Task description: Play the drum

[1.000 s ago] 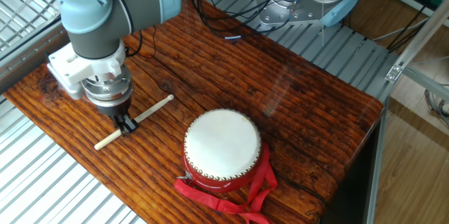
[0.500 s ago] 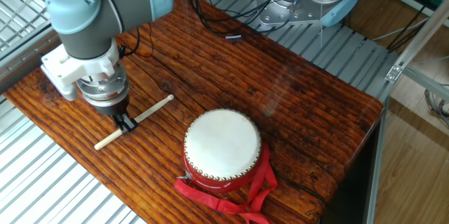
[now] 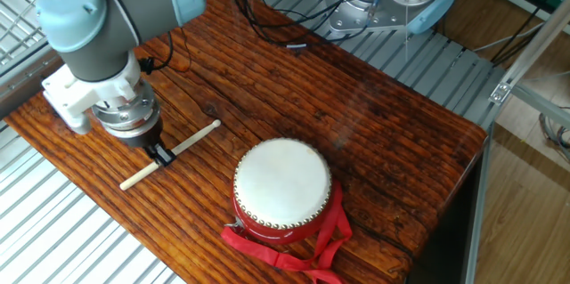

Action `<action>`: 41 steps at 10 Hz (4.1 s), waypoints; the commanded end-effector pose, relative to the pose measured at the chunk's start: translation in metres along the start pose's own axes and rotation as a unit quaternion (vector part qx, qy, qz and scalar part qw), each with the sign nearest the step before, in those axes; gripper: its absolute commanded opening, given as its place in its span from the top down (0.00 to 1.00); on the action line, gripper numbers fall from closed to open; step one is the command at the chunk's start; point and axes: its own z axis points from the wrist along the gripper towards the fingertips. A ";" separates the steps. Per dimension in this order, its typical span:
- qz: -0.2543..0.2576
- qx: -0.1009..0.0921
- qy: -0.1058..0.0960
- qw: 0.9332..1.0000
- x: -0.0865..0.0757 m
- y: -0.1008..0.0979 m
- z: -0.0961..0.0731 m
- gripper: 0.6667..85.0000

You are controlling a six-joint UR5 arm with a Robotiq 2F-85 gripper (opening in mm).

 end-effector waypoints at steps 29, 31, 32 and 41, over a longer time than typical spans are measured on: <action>0.036 0.021 0.008 0.999 -0.019 -0.008 -0.005 1.00; 0.042 0.003 0.010 0.999 -0.015 -0.003 -0.025 1.00; 0.056 -0.008 0.013 0.998 -0.010 0.001 -0.036 1.00; 0.180 -0.025 -0.007 0.983 0.032 0.054 -0.129 1.00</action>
